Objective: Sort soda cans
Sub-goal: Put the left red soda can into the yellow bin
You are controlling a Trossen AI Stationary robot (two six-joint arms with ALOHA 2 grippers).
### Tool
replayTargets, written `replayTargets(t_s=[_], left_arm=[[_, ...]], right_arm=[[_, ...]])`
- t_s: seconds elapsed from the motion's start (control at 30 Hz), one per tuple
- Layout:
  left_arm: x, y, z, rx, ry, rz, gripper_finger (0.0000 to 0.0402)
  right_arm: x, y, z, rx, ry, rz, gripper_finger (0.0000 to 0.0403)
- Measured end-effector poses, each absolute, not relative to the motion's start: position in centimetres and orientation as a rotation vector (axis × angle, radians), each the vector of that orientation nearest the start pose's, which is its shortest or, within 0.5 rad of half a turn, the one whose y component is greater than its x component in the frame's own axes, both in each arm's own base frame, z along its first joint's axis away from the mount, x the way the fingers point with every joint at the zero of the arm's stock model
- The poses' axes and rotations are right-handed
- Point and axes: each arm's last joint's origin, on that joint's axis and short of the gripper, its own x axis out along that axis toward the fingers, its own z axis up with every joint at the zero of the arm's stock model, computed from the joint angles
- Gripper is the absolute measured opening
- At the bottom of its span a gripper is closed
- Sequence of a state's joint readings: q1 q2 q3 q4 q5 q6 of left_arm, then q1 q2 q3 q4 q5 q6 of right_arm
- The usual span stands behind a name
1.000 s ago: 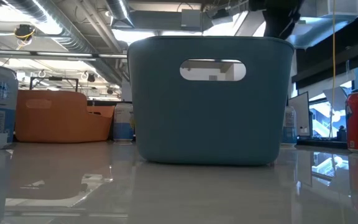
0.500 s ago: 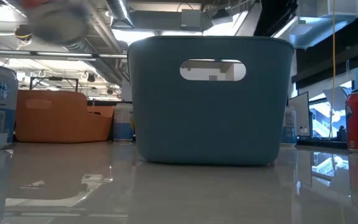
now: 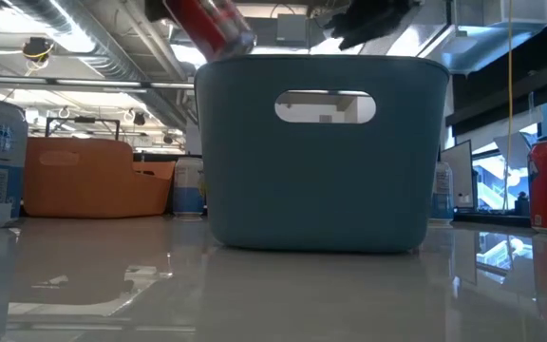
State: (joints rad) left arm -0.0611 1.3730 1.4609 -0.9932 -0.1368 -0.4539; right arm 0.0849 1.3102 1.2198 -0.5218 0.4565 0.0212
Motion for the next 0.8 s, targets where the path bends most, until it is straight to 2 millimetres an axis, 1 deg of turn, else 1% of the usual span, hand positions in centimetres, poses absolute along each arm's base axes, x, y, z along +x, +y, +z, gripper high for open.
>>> replayTargets(t_s=[0.07, 0.17, 0.23, 0.3, 0.4, 0.5, 0.67, 0.8], left_arm=[[26.9, -0.2, 36.5, -0.304, 0.876, 0.288, 0.0302], [27.5, 1.3, 36.2, -0.258, 0.875, 0.303, 0.0302], [27.6, 2.1, 36.1, -0.233, 0.877, 0.31, 0.0302], [27.9, 2.7, 36.0, -0.215, 0.872, 0.299, 0.0303], [28.2, 3.5, 36.0, -0.192, 0.86, 0.292, 0.0303], [28.3, 4.1, 35.9, -0.177, 0.859, 0.297, 0.0303], [28.7, 4.3, 36.3, -0.136, 0.803, 0.258, 0.0303], [29.0, 4.2, 36.7, -0.112, 0.759, 0.211, 0.0303]], right_arm=[[28.2, 1.2, 34.4, -0.187, 0.551, -0.318, 0.0255], [28.6, 1.3, 34.9, -0.183, 0.477, -0.26, 0.0196], [28.8, 1.1, 35.2, -0.171, 0.441, -0.256, 0.0168], [28.8, 1.1, 35.2, -0.174, 0.446, -0.235, 0.0151], [28.8, 1.2, 35.0, -0.201, 0.461, -0.198, 0.0144], [28.8, 1.2, 35.0, -0.195, 0.46, -0.201, 0.0143], [28.9, 1.2, 35.1, -0.188, 0.45, -0.203, 0.0143], [29.5, 1.0, 34.5, -0.206, 0.464, -0.249, 0.0143]])
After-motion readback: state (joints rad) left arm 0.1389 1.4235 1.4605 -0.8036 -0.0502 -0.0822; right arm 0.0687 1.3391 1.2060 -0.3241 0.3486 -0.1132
